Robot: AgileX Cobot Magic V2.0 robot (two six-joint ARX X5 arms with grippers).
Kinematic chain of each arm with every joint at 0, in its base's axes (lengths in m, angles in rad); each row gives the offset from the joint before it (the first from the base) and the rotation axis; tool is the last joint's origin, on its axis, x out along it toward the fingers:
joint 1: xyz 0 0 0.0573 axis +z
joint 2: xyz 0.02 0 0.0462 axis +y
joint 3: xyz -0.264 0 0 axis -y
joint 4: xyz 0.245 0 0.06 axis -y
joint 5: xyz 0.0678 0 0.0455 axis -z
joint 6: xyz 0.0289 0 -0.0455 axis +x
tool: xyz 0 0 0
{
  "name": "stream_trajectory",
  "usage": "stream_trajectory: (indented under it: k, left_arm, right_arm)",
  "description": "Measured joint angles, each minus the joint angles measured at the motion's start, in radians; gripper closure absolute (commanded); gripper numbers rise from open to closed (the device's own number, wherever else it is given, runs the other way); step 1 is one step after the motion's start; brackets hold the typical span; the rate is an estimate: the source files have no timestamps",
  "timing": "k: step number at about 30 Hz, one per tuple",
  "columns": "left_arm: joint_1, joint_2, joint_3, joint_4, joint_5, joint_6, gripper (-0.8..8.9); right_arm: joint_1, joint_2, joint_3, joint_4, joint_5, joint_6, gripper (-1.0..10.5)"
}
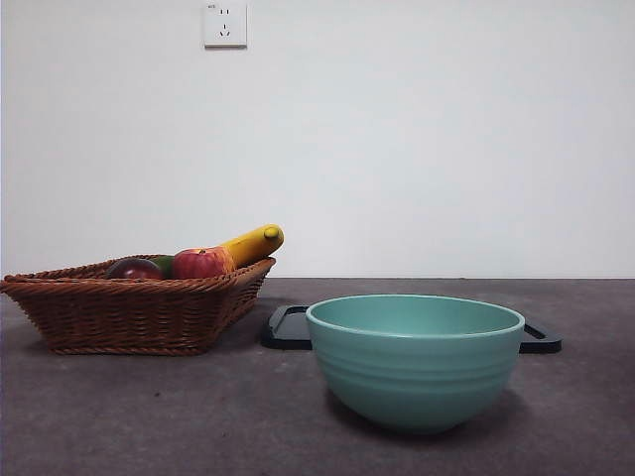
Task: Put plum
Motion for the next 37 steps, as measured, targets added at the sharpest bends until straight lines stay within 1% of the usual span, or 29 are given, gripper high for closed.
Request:
stream_trajectory:
  k: [19,21,23,25,26,32,35,37]
  left_arm:
    - [0.000,0.000,0.000,0.000,0.000,-0.008,8.05]
    - [0.000,0.000,0.000,0.000,0.000,-0.008,8.05]
    - [0.000,0.000,0.000,0.000,0.000,-0.008,8.05]
    - [0.000,0.000,0.000,0.000,0.000,-0.008,8.05]
    - [0.000,0.000,0.000,0.000,0.000,-0.008,8.05]
    - [0.000,0.000,0.000,0.000,0.000,-0.008,8.05]
    - [0.000,0.000,0.000,0.000,0.000,-0.008,8.05]
    - [0.000,0.000,0.000,0.000,0.000,-0.008,8.05]
  right_arm:
    - [0.000,0.000,0.000,0.000,0.000,0.000,9.4]
    - [-0.002,-0.001,0.000,0.003,0.010,-0.020,9.4]
    - [-0.024,-0.012,0.000,0.014,0.053,-0.059,9.4]
    - [-0.072,-0.046,-0.009,0.081,0.114,-0.101,9.4]
    - [-0.103,-0.069,-0.022,0.132,0.128,-0.115,9.4]
    - [-0.348,-0.250,-0.206,0.440,0.146,-0.159,9.4]
    - [-0.451,-0.344,-0.336,0.579,0.171,-0.177,9.4]
    - [-0.500,-0.411,-0.431,0.659,0.184,-0.183,9.4]
